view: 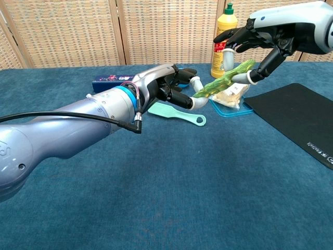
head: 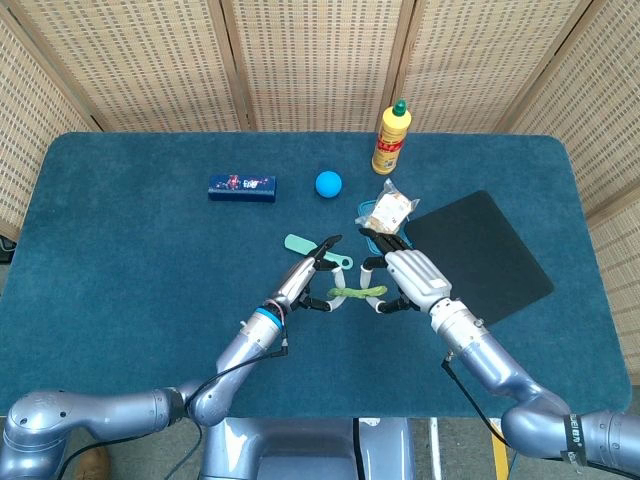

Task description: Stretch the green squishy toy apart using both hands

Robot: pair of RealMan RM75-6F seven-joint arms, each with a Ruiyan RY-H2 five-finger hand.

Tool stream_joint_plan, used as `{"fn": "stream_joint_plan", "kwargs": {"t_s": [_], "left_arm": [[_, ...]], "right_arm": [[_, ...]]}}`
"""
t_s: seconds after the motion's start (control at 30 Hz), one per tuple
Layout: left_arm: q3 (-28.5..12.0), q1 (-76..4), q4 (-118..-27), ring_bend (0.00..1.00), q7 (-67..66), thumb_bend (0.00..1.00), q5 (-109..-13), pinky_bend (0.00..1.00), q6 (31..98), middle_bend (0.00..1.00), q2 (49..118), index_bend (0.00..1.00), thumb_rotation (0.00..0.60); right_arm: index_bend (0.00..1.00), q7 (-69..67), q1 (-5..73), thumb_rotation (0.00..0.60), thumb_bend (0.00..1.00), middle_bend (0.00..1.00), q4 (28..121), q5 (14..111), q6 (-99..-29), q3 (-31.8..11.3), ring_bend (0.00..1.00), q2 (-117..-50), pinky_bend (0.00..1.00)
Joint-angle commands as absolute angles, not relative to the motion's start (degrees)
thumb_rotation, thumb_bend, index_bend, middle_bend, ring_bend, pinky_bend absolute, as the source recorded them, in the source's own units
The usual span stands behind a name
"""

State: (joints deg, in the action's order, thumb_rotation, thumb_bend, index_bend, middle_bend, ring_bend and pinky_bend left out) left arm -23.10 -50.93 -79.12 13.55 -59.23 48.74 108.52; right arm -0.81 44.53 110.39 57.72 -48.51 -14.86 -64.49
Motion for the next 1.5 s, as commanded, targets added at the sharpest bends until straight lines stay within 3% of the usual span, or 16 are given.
{"fn": "stream_joint_plan", "kwargs": {"t_s": [0.03, 0.27, 0.43, 0.83, 1.5], "left_arm": [[-23.1, -50.9, -79.2, 0.0, 13.6, 0.4, -59.2, 0.0, 48.8, 0.0, 108.5, 0.76, 0.6], [-22.9, -50.8, -79.3, 0.0, 13.6, 0.4, -59.2, 0.0, 48.8, 0.0, 108.5, 0.76, 0.6], [-22.9, -50.7, -79.0, 0.0, 13.5, 0.4, -59.0, 0.0, 49.1, 0.0, 108.6, 0.77, 0.6], [-22.9, -48.0, -79.2, 0.0, 15.3, 0.4, -58.8, 0.0, 49.7, 0.0, 105.0, 0.78, 0.6], [-21.7, -39.4, -76.0, 0.0, 25.5, 0.4, -61.4, 0.0, 49.7, 0.0, 92.3, 0.78, 0.6]], "right_arm": [[0.61, -0.6, 44.5, 0.6, 0.53, 0.0, 110.3, 57.8, -48.6, -14.7, 0.0, -64.4, 0.0], [0.74, 0.7, 44.2, 0.6, 0.57, 0.0, 109.9, 59.4, -49.8, -14.0, 0.0, -64.6, 0.0], [0.77, 1.0, 43.4, 0.6, 0.58, 0.01, 109.1, 62.3, -52.0, -13.6, 0.0, -65.5, 0.0], [0.78, 3.8, 39.9, 0.6, 0.58, 0.02, 103.5, 71.6, -61.7, -12.5, 0.0, -68.2, 0.0], [0.79, 5.0, 36.2, 0.6, 0.58, 0.03, 98.6, 74.6, -67.0, -13.0, 0.0, -66.1, 0.0]]}}
